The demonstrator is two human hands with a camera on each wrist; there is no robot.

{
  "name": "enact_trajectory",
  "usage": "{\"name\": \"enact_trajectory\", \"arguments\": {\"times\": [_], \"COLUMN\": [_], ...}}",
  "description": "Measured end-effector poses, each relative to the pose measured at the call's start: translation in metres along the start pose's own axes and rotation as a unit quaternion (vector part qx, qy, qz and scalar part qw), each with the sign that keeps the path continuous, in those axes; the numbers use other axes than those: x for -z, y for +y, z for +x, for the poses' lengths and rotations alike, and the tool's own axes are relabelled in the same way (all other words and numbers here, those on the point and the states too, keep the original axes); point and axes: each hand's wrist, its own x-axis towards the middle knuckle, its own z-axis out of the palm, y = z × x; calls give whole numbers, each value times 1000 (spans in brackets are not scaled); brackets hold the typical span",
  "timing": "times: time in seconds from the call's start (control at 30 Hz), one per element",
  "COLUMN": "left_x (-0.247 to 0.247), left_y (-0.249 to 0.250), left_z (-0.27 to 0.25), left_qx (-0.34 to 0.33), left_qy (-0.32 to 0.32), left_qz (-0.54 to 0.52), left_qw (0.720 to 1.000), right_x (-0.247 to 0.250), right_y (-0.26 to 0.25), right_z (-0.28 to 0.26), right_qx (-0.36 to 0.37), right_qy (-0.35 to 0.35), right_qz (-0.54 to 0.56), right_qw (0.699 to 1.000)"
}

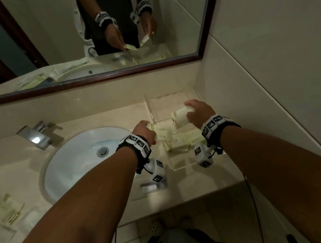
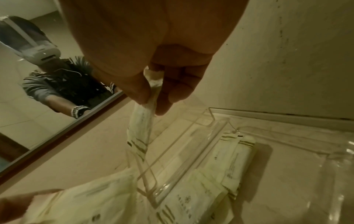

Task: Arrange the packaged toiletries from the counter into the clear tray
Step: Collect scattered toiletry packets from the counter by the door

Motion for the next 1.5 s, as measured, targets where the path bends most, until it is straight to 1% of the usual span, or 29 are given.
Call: {"name": "enact_trajectory", "arguments": {"times": [0.13, 0.3, 0.4, 0.63, 0.83, 0.97, 1.1, 1.27, 1.4, 1.5], "left_x": [-7, -18, -30, -63, -93, -105, -108, -106, -106, -106], "left_y": [0, 0, 1, 2, -2, -13, -16, -7, -7, -10], "left_z": [14, 25, 32, 42, 50, 59, 56, 49, 47, 48], "left_qx": [13, 29, 40, 81, 109, 125, 128, 108, 80, 78], "left_qy": [-8, -3, 12, 13, 14, 4, 10, 5, 24, 32], "left_qz": [21, 14, -1, -33, -27, 12, 66, 166, 255, 273], "left_qw": [1000, 999, 999, 996, 994, 992, 990, 980, 963, 958], "right_x": [-6, -19, -21, -24, -32, -38, -42, -44, -46, -46], "right_y": [20, 39, 50, 87, 111, 114, 117, 120, 118, 116], "right_z": [4, 7, 15, 28, 34, 37, 38, 40, 39, 39], "right_qx": [-29, -76, -86, -133, -164, -157, -142, -124, -124, -111], "right_qy": [-19, -45, -59, -90, -127, -150, -156, -155, -140, -154], "right_qz": [-45, -43, -47, -42, -33, -32, -33, -38, -62, -84], "right_qw": [998, 995, 993, 986, 978, 976, 977, 979, 980, 978]}}
